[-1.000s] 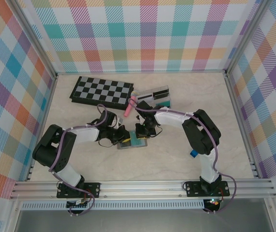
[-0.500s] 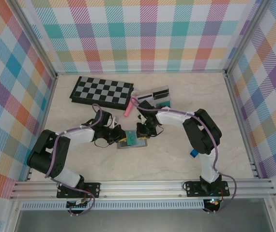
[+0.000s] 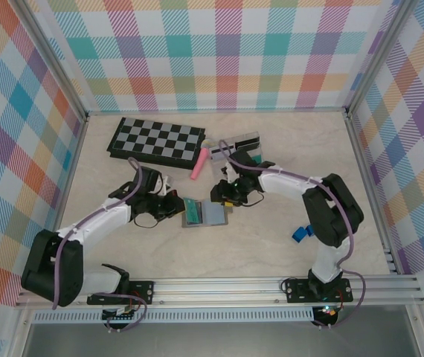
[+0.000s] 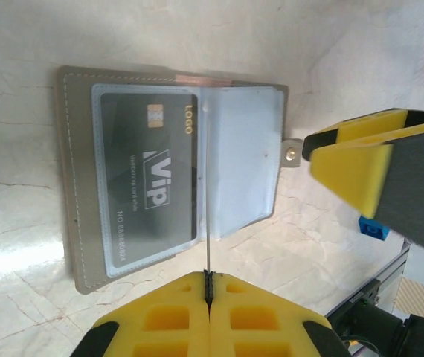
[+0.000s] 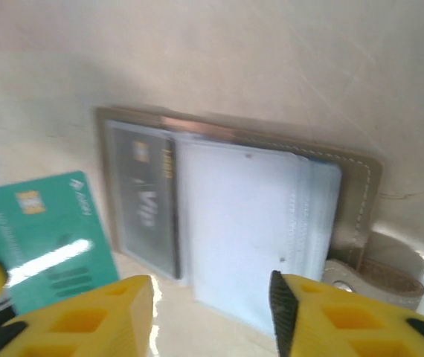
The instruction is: Take the credit cards out of the card holder
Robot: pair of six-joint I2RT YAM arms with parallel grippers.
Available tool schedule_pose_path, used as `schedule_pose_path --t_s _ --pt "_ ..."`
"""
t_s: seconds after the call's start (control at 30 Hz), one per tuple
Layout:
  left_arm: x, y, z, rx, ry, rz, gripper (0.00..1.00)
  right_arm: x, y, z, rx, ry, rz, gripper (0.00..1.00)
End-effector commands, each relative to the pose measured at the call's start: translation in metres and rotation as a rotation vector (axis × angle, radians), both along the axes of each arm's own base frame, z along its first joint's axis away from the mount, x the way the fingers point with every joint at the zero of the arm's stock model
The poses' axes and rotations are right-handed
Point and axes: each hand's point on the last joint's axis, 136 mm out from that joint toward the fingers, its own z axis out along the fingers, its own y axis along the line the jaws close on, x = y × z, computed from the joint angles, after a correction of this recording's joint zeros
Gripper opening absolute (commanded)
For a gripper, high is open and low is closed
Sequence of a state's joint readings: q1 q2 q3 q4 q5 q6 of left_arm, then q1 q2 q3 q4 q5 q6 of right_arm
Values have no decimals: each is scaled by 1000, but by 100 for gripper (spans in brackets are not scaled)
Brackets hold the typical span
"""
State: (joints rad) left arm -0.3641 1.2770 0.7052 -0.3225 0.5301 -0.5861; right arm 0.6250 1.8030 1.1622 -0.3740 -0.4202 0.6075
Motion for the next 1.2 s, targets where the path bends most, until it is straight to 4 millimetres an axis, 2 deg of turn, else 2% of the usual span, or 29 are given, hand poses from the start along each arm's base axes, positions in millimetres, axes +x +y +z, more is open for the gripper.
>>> schedule_pose_path --t_s 0.0,0.13,0.23,0.4,0.5,0.77,1.03,1.17 --pt "10 0 33 -49 -72 20 0 6 13 40 196 -40 34 54" --pt "24 -13 66 -164 -151 34 0 7 19 65 337 -28 68 63" --pt "31 -21 83 -242 -187 37 0 9 22 81 414 -31 88 69" --pt "39 -30 105 -325 -232 33 0 12 29 101 493 -21 125 70" --pt "42 -32 109 -343 -245 25 0 12 34 107 533 -1 144 68" --pt "40 -36 107 -361 -238 1 0 9 39 122 598 -13 202 50" --pt "37 -38 103 -372 -226 -15 0 13 36 129 603 -48 229 33" --pt "39 -36 100 -354 -206 2 1 17 35 127 585 -47 208 13"
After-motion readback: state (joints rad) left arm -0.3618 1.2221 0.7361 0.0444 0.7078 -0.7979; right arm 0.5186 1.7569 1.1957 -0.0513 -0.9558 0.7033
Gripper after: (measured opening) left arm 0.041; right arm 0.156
